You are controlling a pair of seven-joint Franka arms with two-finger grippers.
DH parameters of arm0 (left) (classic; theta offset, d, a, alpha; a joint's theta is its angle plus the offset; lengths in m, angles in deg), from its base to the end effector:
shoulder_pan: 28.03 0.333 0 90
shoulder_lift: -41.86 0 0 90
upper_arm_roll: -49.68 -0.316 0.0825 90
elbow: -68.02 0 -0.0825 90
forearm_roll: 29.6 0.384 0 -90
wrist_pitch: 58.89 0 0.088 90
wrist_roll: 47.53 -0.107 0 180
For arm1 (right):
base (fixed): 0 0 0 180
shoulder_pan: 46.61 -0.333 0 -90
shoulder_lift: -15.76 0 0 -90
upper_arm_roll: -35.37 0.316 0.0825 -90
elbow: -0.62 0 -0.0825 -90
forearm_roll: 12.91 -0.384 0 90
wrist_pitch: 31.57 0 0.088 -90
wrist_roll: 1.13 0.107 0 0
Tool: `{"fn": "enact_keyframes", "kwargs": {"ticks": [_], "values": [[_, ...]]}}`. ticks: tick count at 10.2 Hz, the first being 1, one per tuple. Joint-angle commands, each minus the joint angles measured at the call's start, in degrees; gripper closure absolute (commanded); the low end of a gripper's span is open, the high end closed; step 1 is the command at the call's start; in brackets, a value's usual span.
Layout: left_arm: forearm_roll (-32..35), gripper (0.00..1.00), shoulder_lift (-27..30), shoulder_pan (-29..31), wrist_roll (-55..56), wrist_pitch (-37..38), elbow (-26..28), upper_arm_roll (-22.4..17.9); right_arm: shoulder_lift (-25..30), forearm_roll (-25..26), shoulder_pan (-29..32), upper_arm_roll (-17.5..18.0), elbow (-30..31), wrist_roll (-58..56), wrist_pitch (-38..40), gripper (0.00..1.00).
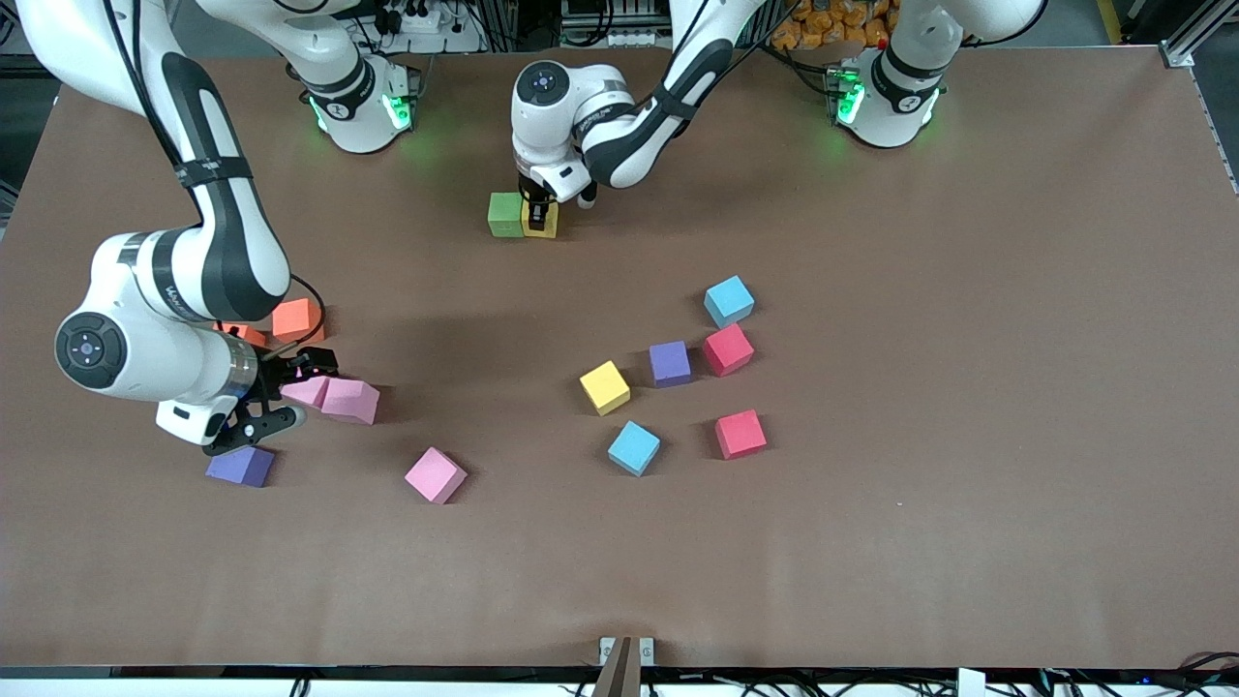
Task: Form number 2 with 11 blocks
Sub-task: 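Carry the yellow cube beside the green cube and lower it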
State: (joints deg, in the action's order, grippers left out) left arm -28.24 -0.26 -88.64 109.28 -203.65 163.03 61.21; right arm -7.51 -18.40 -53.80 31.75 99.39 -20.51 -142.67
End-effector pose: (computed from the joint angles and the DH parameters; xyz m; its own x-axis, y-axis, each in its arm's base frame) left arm 0.2306 -0.6587 0.2007 0.0452 0.9829 -0.1787 0.9971 -0.0553 -0.0516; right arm 0.6343 0.0494 0.3357 0.9204 0.3567 -0.1601 0.3414 -0.9327 -0.1160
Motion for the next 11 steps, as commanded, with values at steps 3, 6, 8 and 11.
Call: {"fn": "enact_keyframes", "kwargs": {"ticks": [3,6,8,11], "values": [[0.67,0.12,-0.85,-0.74,5.70,0.80,-1.05,-0.28,1.30,0.48,0.77,0.55,1.42,-0.57,-0.17,0.00],[0.75,0.12,-0.85,-0.74,5.70,0.80,-1.05,-0.28,1.30,0.56,0.86,0.46,0.72,-0.48,-0.34,0.00],[0.58,0.12,-0.85,-0.74,5.78,0.80,-1.23,-0.28,1.30,0.48,1.82,0.46,-0.16,0.04,-0.52,0.00],[0.05,0.12,-0.24,-0.47,7.63,0.80,-1.23,-0.46,1.03,-0.05,3.67,0.55,-0.25,-0.21,0.01,0.00]]}}
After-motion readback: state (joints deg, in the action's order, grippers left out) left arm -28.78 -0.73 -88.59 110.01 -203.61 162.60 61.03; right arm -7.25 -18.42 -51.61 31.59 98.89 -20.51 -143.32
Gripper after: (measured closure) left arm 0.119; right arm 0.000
